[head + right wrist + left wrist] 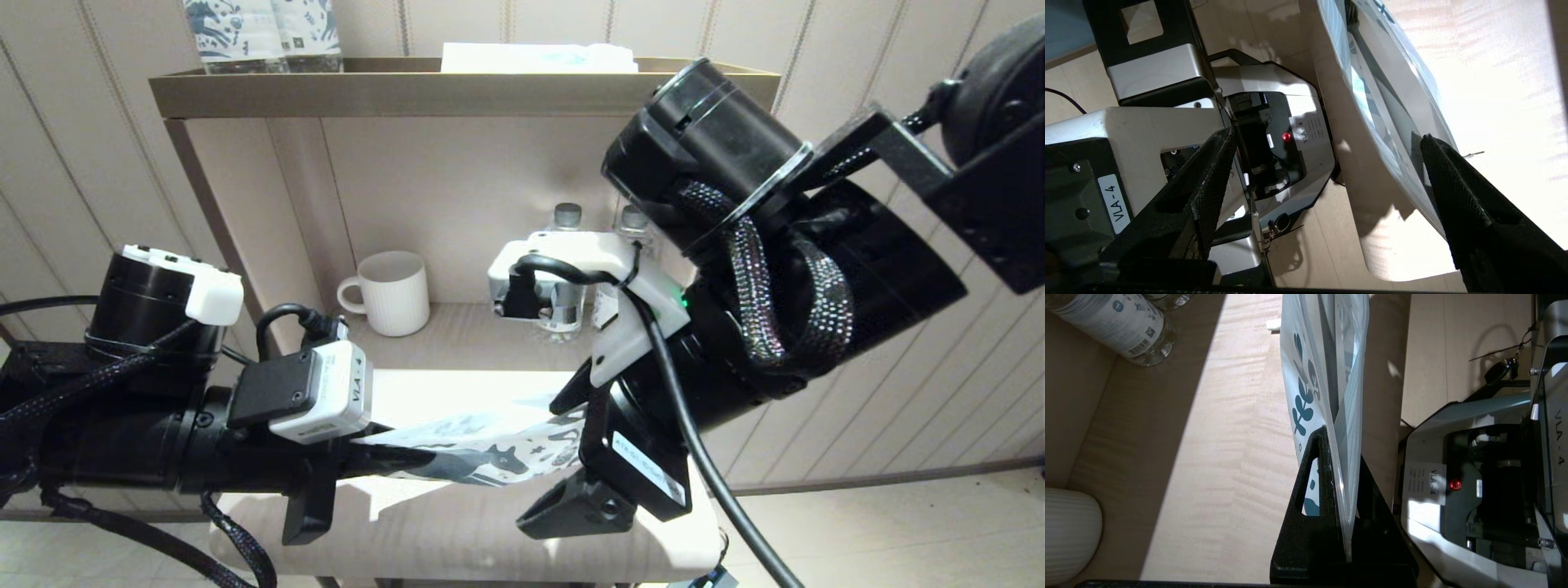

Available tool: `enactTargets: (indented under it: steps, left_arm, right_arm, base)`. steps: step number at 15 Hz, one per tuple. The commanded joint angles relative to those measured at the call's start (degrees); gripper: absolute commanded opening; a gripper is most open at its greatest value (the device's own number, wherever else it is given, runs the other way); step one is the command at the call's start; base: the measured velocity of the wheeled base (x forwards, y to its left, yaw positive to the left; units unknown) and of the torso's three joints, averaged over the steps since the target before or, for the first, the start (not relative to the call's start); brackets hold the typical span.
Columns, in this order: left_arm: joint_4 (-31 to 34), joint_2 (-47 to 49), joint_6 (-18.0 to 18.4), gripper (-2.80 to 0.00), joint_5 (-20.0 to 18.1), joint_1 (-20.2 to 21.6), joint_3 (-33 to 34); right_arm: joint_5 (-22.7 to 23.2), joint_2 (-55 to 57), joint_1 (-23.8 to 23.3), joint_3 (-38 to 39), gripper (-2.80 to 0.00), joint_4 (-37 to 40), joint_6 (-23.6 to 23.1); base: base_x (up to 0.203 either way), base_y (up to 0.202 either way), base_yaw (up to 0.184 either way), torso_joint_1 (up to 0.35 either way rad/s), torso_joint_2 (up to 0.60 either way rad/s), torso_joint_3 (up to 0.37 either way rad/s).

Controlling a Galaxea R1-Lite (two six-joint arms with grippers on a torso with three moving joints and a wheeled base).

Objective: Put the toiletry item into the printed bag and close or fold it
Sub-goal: Place the toothbrush in the storage bag, then pick up the toothpaste

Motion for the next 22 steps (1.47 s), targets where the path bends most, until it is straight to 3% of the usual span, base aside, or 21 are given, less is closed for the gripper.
enactTargets:
  steps: [1,3,8,10,16,18,19,22]
  left_arm:
    - [-0.1,0.3,0.2,-2.8,-0.3,0.0,0.0]
    - [-0.2,0.7,-2.2,-2.8,-0.6,0.1,-0.7]
    - [-10.9,2.3,-17.6,-2.8,-6.7,3.8,-1.1]
    - [-11.8,3.5,-19.1,-2.8,-9.8,6.0,-1.5]
    - [-11.9,8.1,-19.2,-2.8,-13.7,7.0,-2.1]
    - [-11.7,8.2,-21.3,-2.8,-14.2,8.0,-3.2]
    - [-11.8,8.2,-22.6,-2.8,-14.5,8.3,-3.8]
    - [-12.0,8.3,-23.0,-2.8,-14.2,10.1,-4.5]
  right_arm:
    - [0.1,-1.5,0.0,0.1,0.0,0.3,-0.1]
    - [0.0,-3.0,-0.3,0.2,0.0,0.3,0.0]
    - [0.1,-8.4,-4.4,0.3,0.0,0.2,0.1]
    - [0.3,-10.8,-6.4,1.1,0.0,0.2,0.2]
    - [0.4,-16.0,-8.6,2.2,0.0,0.2,0.8]
    - [0.5,-16.3,-9.9,4.9,0.0,0.2,1.3]
    - [0.6,-16.6,-10.7,6.1,-2.8,-0.1,1.3]
    - [0.6,-17.7,-11.4,10.9,-2.8,-4.7,1.5]
  base:
    - [0.0,0.0,0.0,0.0,0.0,0.0]
    - [0.0,0.0,0.0,0.0,0.0,0.0]
    - [0.0,0.0,0.0,0.0,0.0,0.0]
    - [0.0,0.0,0.0,0.0,0.0,0.0]
    - [0.0,0.0,0.0,0.0,0.0,0.0]
    - [0.0,0.0,0.0,0.0,0.0,0.0]
    - [0.0,0.0,0.0,0.0,0.0,0.0]
    - [0.0,0.0,0.0,0.0,0.0,0.0]
